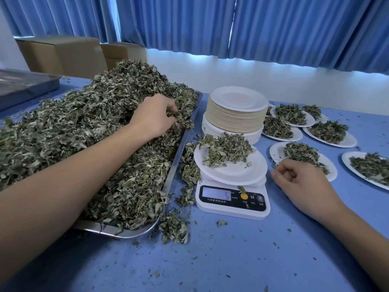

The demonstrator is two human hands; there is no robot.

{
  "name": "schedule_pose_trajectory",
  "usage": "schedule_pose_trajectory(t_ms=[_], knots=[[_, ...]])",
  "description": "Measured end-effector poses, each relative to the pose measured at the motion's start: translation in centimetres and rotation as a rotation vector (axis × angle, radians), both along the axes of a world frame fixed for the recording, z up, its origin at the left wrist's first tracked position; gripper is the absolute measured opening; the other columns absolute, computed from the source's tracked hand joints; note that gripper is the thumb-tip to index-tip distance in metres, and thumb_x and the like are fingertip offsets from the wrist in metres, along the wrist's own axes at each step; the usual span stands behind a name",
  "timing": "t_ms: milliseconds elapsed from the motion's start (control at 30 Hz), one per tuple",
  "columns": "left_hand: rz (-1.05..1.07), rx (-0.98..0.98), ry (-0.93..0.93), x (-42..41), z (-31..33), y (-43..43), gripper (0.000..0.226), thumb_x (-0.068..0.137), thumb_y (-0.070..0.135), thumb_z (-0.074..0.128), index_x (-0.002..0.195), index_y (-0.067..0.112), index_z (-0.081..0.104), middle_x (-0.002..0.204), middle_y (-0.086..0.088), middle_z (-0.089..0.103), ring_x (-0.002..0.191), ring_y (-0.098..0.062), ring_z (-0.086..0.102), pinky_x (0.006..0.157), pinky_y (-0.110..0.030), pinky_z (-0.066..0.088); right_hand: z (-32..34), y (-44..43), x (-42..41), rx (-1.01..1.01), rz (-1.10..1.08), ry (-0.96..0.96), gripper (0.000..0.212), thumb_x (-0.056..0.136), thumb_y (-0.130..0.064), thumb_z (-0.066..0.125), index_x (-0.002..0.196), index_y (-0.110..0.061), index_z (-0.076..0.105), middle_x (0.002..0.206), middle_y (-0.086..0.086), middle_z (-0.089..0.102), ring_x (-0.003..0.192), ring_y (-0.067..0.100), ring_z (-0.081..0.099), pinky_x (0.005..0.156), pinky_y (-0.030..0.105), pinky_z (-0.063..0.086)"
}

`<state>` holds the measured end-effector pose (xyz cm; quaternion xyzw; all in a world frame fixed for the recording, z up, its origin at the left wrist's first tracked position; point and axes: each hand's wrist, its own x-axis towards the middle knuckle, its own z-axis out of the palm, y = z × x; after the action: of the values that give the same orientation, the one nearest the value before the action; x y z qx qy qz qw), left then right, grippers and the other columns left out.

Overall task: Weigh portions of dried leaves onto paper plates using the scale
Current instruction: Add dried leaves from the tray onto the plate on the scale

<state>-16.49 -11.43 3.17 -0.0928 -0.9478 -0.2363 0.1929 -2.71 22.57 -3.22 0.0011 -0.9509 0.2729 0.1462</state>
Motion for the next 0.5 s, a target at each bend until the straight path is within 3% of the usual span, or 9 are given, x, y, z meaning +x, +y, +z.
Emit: schedule_pose_trajectory(t_ms=[100, 200, 267, 500], knots=[[-0.024, 0.08, 0.043, -0.1, 0.3, -0.1, 0.013, 0.089, 0.023, 0.077, 0.101, 0.021, 0.076, 0.114, -0.003, 0.073, 0.095, -0.022, 0.069, 0.088, -0.027, 0.048, -0.1, 0.0, 0.0, 0.005, -0.001, 0.008, 0.027, 0.096, -0.031, 0.067, 0.07, -0.025, 0.061, 0.055, -0.001, 0.058, 0.053, 0.016, 0.054, 0.058, 0.04, 0.051], [-0.061, 0.231, 0.055, 0.1, 0.6, 0.0, 0.01, 0.089, 0.022, 0.077, 0.099, 0.023, 0.074, 0.094, 0.003, 0.073, 0.057, -0.005, 0.067, 0.055, -0.016, 0.048, 0.0, 0.0, 0.0, 0.007, -0.001, 0.012, 0.027, 0.096, -0.031, 0.067, 0.07, -0.025, 0.061, 0.055, -0.001, 0.058, 0.054, 0.016, 0.054, 0.059, 0.04, 0.051], [-0.126, 0.335, 0.04, 0.5, 0.5, 0.4, 0.01, 0.089, 0.018, 0.077, 0.097, 0.021, 0.072, 0.081, 0.005, 0.072, 0.045, -0.002, 0.062, 0.042, -0.012, 0.043, 0.0, -0.1, 0.0, 0.004, 0.002, 0.008, 0.027, 0.096, -0.031, 0.067, 0.07, -0.026, 0.061, 0.056, 0.0, 0.058, 0.054, 0.016, 0.054, 0.057, 0.039, 0.05], [-0.266, 0.463, 0.005, 1.5, 0.6, 2.1, 0.011, 0.085, 0.018, 0.081, 0.085, 0.025, 0.072, 0.06, 0.008, 0.069, 0.039, 0.001, 0.053, 0.041, -0.011, 0.039, 0.2, -0.2, 0.1, 0.002, 0.007, -0.007, 0.028, 0.097, -0.029, 0.066, 0.07, -0.025, 0.061, 0.057, 0.003, 0.058, 0.053, 0.017, 0.052, 0.056, 0.037, 0.047]])
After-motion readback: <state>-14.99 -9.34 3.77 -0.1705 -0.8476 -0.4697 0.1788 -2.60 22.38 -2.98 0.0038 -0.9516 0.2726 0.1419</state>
